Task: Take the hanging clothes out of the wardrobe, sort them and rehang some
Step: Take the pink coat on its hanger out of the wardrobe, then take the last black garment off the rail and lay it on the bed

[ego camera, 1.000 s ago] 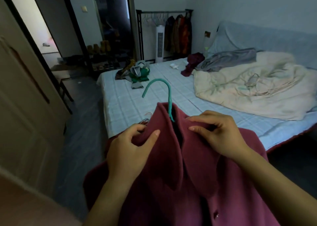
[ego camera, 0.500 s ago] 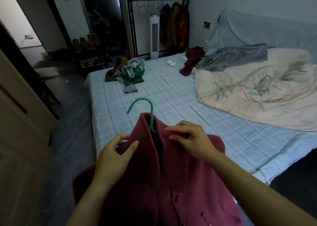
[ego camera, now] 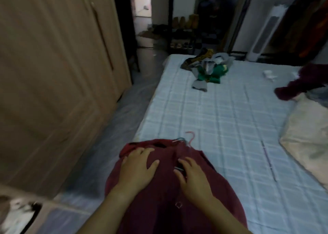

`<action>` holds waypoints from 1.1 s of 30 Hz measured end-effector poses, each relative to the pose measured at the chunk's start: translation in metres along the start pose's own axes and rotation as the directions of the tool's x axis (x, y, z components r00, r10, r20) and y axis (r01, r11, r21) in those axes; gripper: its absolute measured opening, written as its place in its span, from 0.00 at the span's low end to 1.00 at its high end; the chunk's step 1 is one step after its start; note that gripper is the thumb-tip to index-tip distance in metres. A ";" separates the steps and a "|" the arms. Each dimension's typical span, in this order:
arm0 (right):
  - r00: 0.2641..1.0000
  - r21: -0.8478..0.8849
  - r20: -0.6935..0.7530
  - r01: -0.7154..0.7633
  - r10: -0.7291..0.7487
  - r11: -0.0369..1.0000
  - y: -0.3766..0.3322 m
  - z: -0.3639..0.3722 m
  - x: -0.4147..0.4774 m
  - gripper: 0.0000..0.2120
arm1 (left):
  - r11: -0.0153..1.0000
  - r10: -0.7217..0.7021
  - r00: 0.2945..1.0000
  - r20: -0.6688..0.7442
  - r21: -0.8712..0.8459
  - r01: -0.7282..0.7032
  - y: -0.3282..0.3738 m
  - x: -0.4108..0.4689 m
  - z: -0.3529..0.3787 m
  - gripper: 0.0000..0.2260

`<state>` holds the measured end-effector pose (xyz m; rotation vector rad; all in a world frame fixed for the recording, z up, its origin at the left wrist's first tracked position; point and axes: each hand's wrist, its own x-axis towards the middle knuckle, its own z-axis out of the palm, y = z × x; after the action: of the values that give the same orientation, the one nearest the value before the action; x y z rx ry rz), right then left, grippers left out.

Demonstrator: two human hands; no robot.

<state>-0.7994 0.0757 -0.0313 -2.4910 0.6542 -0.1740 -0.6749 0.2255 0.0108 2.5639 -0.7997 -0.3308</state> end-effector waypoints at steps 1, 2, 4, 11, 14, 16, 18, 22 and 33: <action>0.999 0.022 0.014 0.048 -0.048 0.999 -0.004 0.008 -0.008 0.31 | 0.998 -0.056 0.998 -0.001 -0.012 0.056 -0.007 -0.013 0.004 0.32; 0.995 0.044 0.047 0.082 -0.084 0.996 -0.009 0.013 -0.015 0.30 | 0.994 -0.107 0.994 -0.009 -0.025 0.106 -0.014 -0.027 0.006 0.32; 0.977 0.080 0.130 0.159 -0.169 0.984 -0.022 0.022 -0.027 0.32 | 0.983 -0.177 0.983 -0.038 -0.049 0.175 -0.026 -0.057 0.006 0.31; 0.811 0.172 0.358 0.429 -0.462 0.887 -0.099 0.044 -0.054 0.35 | 0.923 -0.383 0.904 -0.192 -0.055 0.380 -0.074 -0.158 -0.019 0.28; 0.732 0.119 0.381 0.567 -0.565 0.815 -0.140 0.061 -0.070 0.31 | 0.865 -0.500 0.842 -0.203 -0.065 0.498 -0.103 -0.202 -0.030 0.33; 0.679 0.110 0.388 0.637 -0.623 0.763 -0.168 0.076 -0.085 0.24 | 0.817 -0.571 0.791 -0.219 -0.057 0.574 -0.122 -0.233 -0.037 0.34; 0.626 0.113 0.396 0.693 -0.672 0.712 -0.199 0.094 -0.102 0.20 | 0.766 -0.635 0.735 -0.239 -0.069 0.639 -0.144 -0.266 -0.047 0.35; 0.507 0.154 0.447 0.768 -0.737 0.622 -0.276 0.136 -0.140 0.26 | 0.683 -0.722 0.642 -0.259 -0.116 0.721 -0.199 -0.333 -0.076 0.32; 0.224 0.220 0.235 0.936 -0.946 0.276 -0.576 0.191 -0.201 0.28 | 0.617 -0.595 0.489 -0.638 0.027 0.786 -0.354 -0.475 -0.286 0.36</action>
<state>-0.6868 0.6854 0.1254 -2.4140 -1.1359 -0.1928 -0.7874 0.8600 0.1423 2.9201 0.5339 0.4025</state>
